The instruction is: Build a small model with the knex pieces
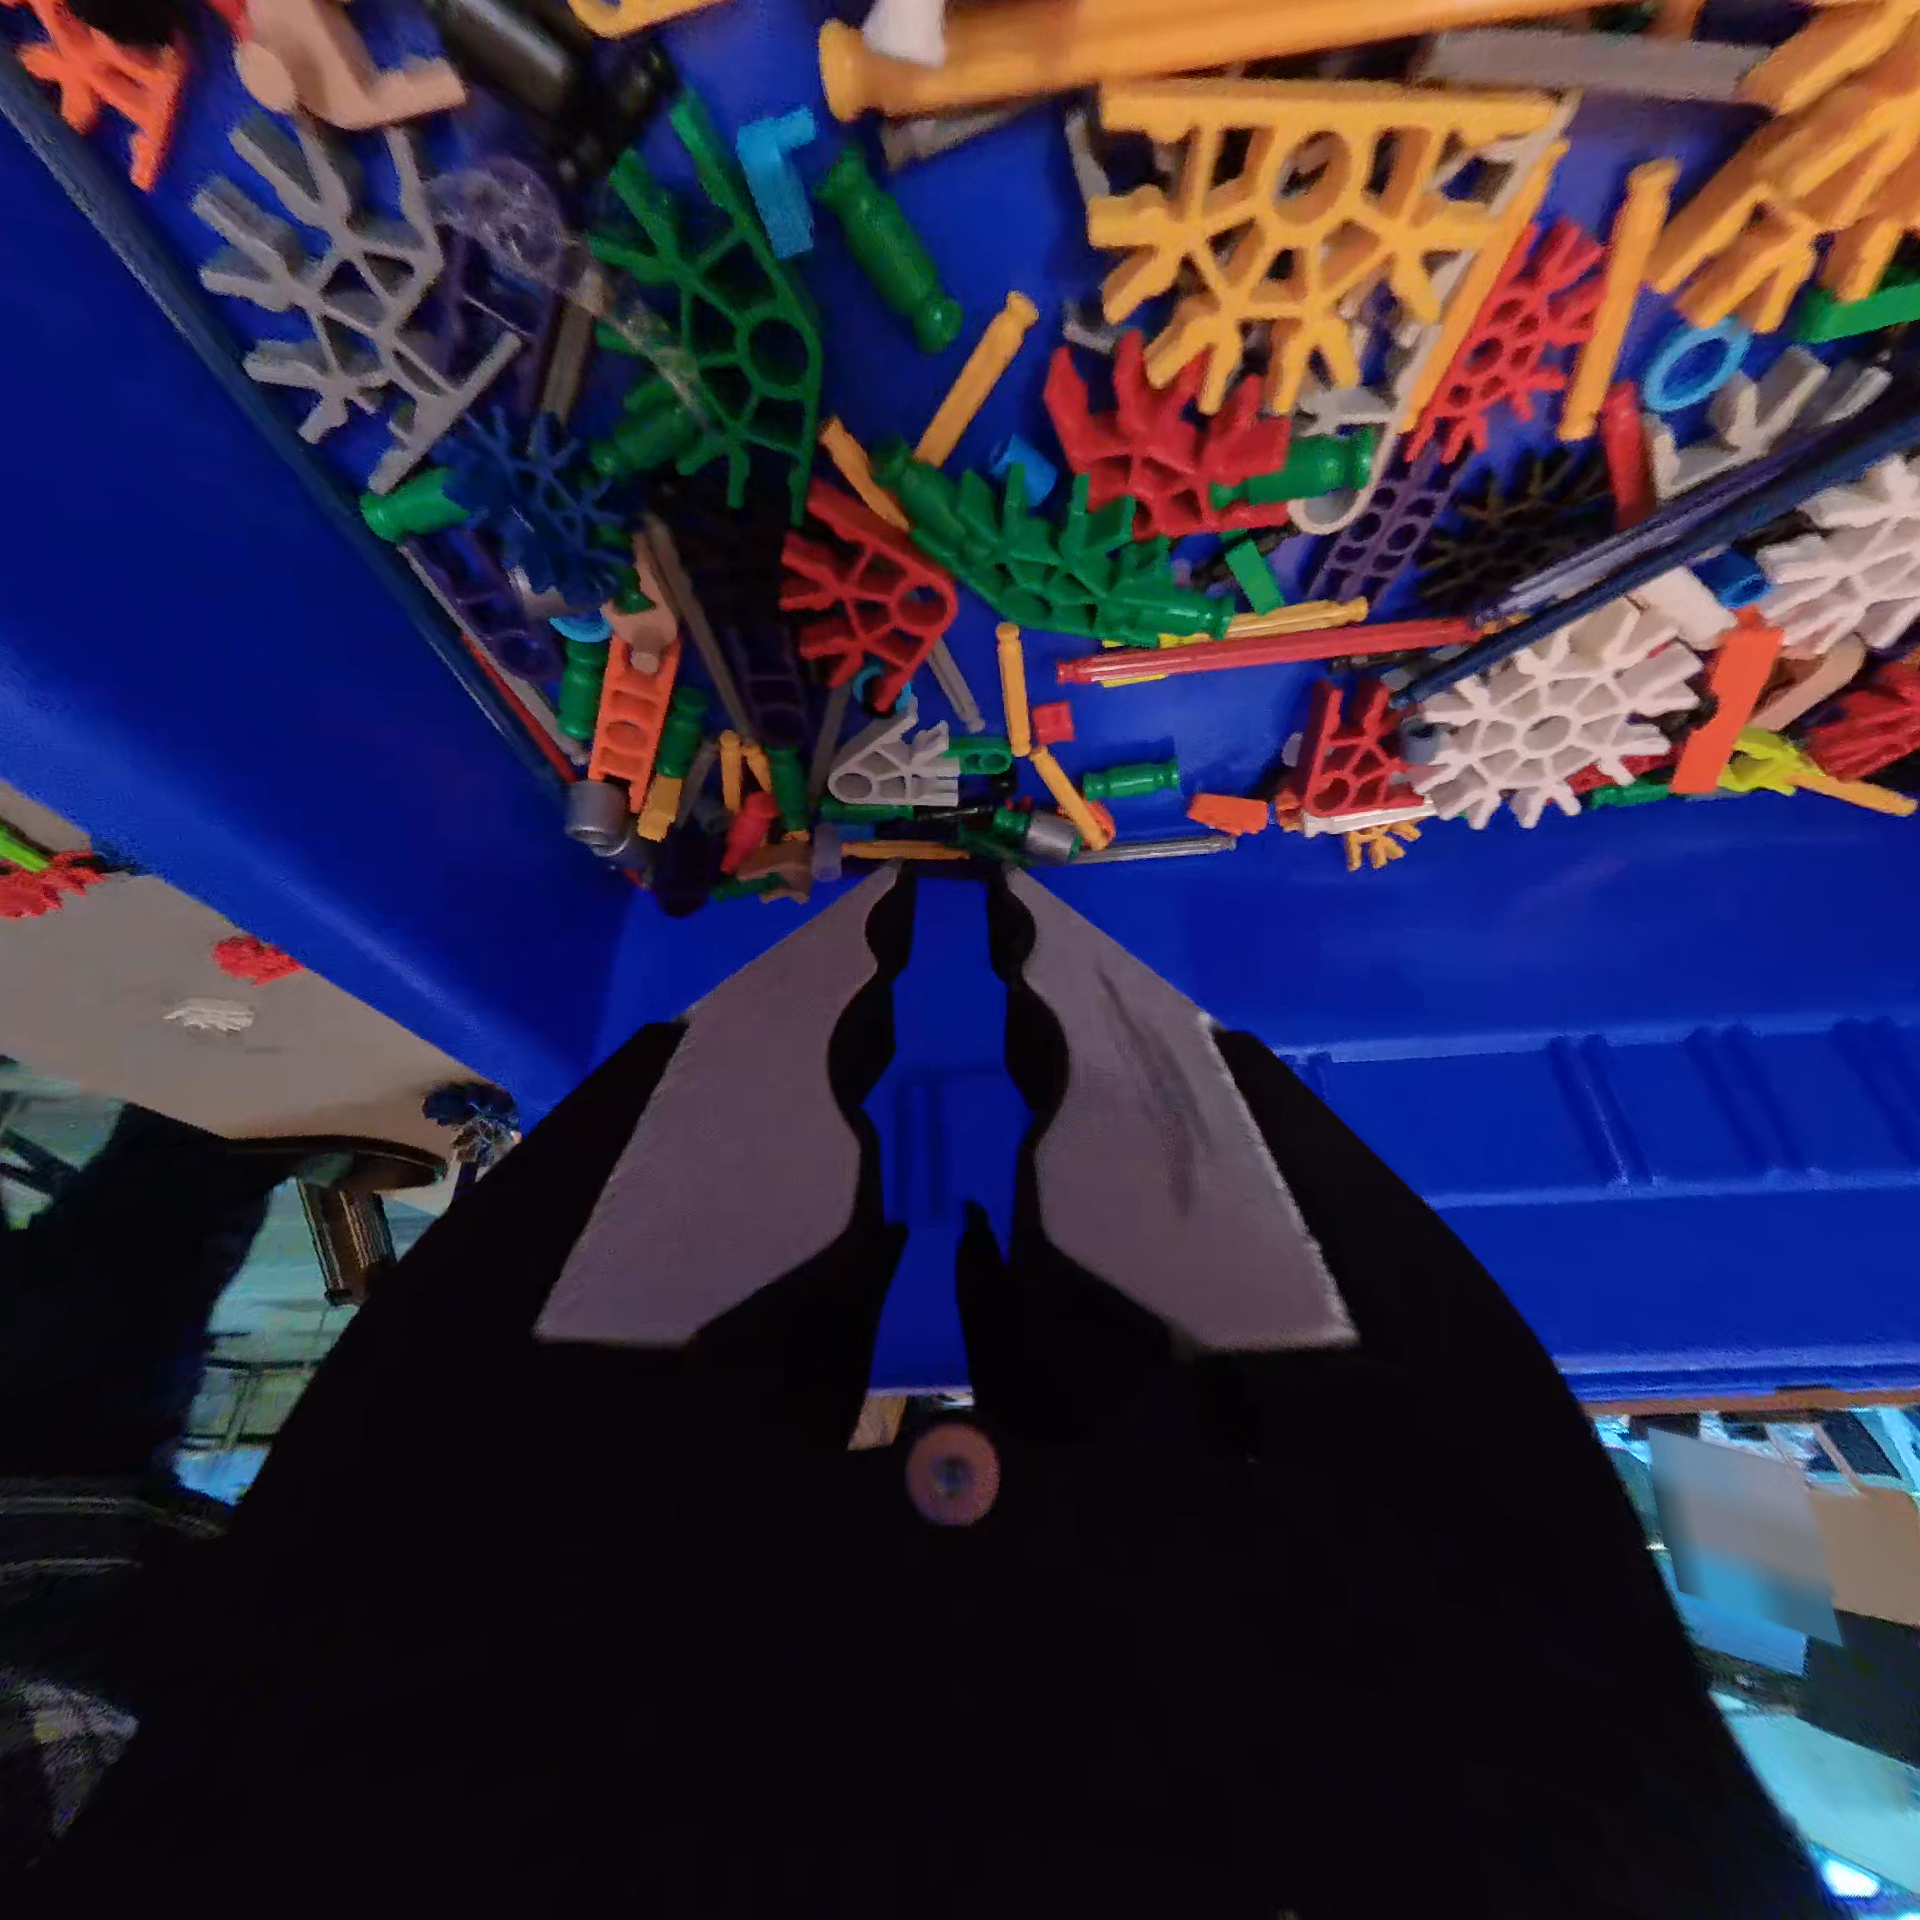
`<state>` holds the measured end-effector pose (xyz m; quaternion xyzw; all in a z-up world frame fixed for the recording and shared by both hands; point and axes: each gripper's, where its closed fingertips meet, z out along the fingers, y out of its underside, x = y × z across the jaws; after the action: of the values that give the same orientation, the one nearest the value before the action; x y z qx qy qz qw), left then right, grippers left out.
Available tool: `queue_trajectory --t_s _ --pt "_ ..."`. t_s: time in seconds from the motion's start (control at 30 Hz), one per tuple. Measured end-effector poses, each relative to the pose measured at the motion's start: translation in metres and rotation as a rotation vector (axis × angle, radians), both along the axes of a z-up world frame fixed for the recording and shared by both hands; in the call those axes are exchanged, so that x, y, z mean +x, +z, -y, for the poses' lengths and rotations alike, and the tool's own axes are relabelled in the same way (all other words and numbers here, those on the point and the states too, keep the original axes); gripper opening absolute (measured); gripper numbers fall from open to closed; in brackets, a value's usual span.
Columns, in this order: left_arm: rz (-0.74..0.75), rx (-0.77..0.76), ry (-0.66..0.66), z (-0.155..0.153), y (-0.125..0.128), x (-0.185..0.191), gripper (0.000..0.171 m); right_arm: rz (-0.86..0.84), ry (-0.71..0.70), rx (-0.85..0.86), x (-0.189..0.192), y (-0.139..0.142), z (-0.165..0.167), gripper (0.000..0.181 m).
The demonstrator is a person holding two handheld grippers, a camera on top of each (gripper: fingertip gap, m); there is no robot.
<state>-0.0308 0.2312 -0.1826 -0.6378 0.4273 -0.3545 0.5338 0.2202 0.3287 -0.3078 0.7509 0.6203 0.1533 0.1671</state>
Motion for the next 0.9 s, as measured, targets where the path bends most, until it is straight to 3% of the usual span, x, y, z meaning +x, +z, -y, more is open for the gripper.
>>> queue_trajectory --t_s 0.13,0.23,0.4,0.57,0.9 --pt "-0.002 0.005 0.0 0.001 0.0 -0.001 0.02 0.042 0.036 -0.009 0.001 -0.006 0.0 0.015" --pt "0.001 0.006 0.0 0.001 0.001 -0.002 0.02 0.041 0.053 0.015 -0.004 -0.011 -0.006 0.005" --pt "0.001 0.006 0.001 0.001 0.0 -0.003 0.02 -0.068 -0.02 0.05 -0.016 -0.003 -0.018 0.002" --pt "0.003 0.003 -0.001 -0.001 0.0 -0.003 0.02 -0.075 -0.083 0.048 -0.009 0.009 -0.02 0.01" --pt "0.002 0.004 -0.012 -0.002 0.0 0.0 0.02 -0.121 -0.107 0.016 -0.014 -0.007 -0.015 0.007"
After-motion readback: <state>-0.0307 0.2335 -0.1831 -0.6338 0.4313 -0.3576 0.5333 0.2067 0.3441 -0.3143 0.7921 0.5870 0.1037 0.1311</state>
